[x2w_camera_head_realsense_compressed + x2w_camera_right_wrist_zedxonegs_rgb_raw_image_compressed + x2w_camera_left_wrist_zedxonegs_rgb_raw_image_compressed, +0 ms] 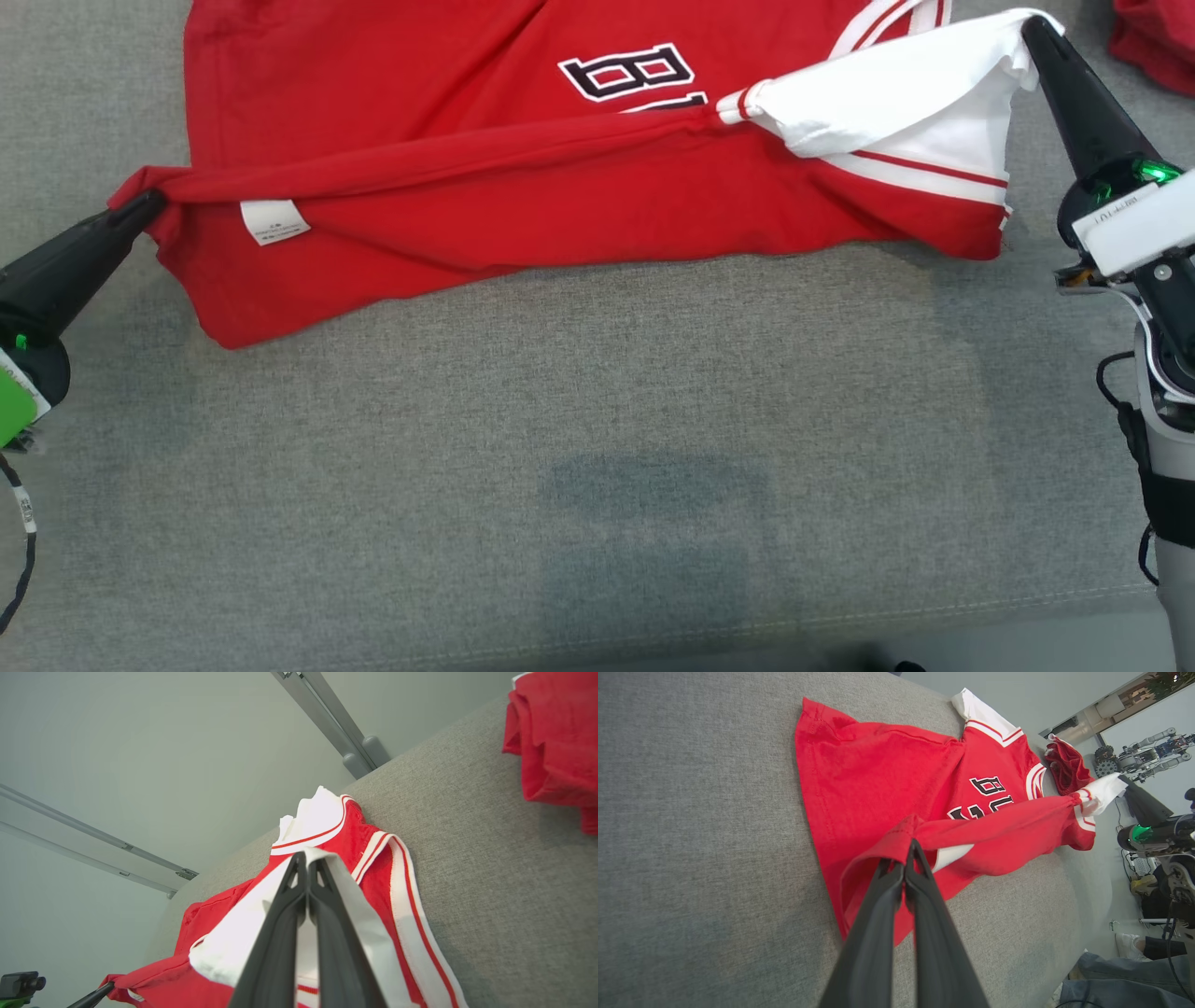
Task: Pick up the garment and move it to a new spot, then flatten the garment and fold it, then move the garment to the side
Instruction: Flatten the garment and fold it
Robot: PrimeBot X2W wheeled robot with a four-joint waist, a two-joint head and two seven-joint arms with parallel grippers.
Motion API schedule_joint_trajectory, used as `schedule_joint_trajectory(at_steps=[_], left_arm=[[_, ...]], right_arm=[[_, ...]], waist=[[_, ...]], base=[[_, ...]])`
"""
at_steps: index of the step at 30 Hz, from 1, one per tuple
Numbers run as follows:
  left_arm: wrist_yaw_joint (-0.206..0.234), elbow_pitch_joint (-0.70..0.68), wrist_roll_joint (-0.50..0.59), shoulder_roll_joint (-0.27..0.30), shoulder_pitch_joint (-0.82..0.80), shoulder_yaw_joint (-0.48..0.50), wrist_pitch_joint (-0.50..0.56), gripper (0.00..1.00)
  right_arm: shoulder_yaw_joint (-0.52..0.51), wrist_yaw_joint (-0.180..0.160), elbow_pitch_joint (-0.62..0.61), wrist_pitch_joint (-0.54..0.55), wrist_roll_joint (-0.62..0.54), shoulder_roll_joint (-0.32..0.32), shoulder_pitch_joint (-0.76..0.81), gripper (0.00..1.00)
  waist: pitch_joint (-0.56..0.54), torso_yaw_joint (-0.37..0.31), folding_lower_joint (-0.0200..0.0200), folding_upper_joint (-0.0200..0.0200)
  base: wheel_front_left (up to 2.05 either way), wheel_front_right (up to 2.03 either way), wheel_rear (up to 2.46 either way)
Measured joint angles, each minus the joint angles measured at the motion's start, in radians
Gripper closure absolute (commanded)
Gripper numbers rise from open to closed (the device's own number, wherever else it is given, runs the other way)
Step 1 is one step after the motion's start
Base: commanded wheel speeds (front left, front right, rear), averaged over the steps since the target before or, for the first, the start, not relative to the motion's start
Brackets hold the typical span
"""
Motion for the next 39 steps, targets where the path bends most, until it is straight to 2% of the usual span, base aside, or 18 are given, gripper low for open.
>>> schedule_joint_trajectory(at_steps=[8,18,19,20,21,22,23,24,28,31,34,39], left_arm=[[0.000,0.035,0.001,-0.021,-0.063,-0.036,0.055,1.00],[0.000,0.070,0.010,-0.030,-0.134,-0.057,0.092,1.00],[0.000,0.077,0.010,-0.035,-0.138,-0.058,0.095,1.00],[0.000,0.091,0.010,-0.045,-0.142,-0.058,0.093,1.00],[0.000,0.104,0.013,-0.058,-0.144,-0.061,0.088,0.71],[0.000,0.116,0.016,-0.070,-0.144,-0.064,0.081,0.49],[0.000,0.124,0.017,-0.081,-0.144,-0.068,0.081,0.06],[0.000,0.130,0.017,-0.090,-0.144,-0.071,0.077,0.00],[0.000,0.162,0.007,-0.109,-0.135,-0.059,0.045,0.00],[0.000,0.189,0.007,-0.109,-0.093,0.004,-0.043,0.00],[0.000,0.188,-0.015,-0.112,-0.021,0.036,-0.094,0.00],[0.000,0.185,-0.068,-0.182,0.131,0.001,-0.128,0.00]], right_arm=[[0.022,-0.012,0.120,0.032,-0.058,-0.031,-0.079,1.00],[0.033,-0.017,0.200,0.066,-0.060,-0.033,-0.118,0.98],[0.037,-0.017,0.207,0.066,-0.066,-0.033,-0.125,0.58],[0.043,-0.017,0.213,0.066,-0.079,-0.033,-0.129,0.11],[0.049,-0.017,0.218,0.066,-0.089,-0.033,-0.130,0.00],[0.056,-0.016,0.220,0.065,-0.094,-0.033,-0.130,0.00],[0.063,-0.014,0.220,0.064,-0.099,-0.036,-0.130,0.00],[0.067,-0.008,0.219,0.060,-0.111,-0.042,-0.129,0.00],[0.061,0.012,0.197,0.027,-0.151,-0.090,-0.115,0.00],[0.040,0.026,0.156,-0.010,-0.169,-0.106,-0.066,0.00],[0.064,0.038,0.137,-0.014,-0.191,-0.120,0.011,0.00],[0.083,0.037,0.140,-0.006,-0.206,-0.127,0.159,0.00]], waist=[[0.071,0.003,0.0000,0.0000],[0.079,-0.001,0.0000,0.0000],[0.078,-0.001,0.0000,0.0000],[0.076,-0.001,0.0000,0.0000],[0.073,-0.001,0.0001,0.0000],[0.070,-0.001,0.0000,0.0000],[0.066,0.000,0.0000,0.0000],[0.061,0.000,0.0000,0.0000],[0.038,0.003,0.0000,0.0000],[0.009,0.006,0.0000,0.0000],[-0.015,0.006,0.0000,0.0000],[-0.052,0.012,0.0000,0.0000]], base=[[0.00,0.00,0.00],[0.00,0.00,0.00],[0.00,0.00,0.00],[0.00,0.00,0.00],[0.00,0.00,0.00],[0.00,0.00,0.00],[0.00,0.00,0.00],[0.00,0.00,0.00],[0.00,0.00,0.00],[0.00,0.00,0.00],[0.00,0.00,0.00],[0.00,0.00,0.00]])
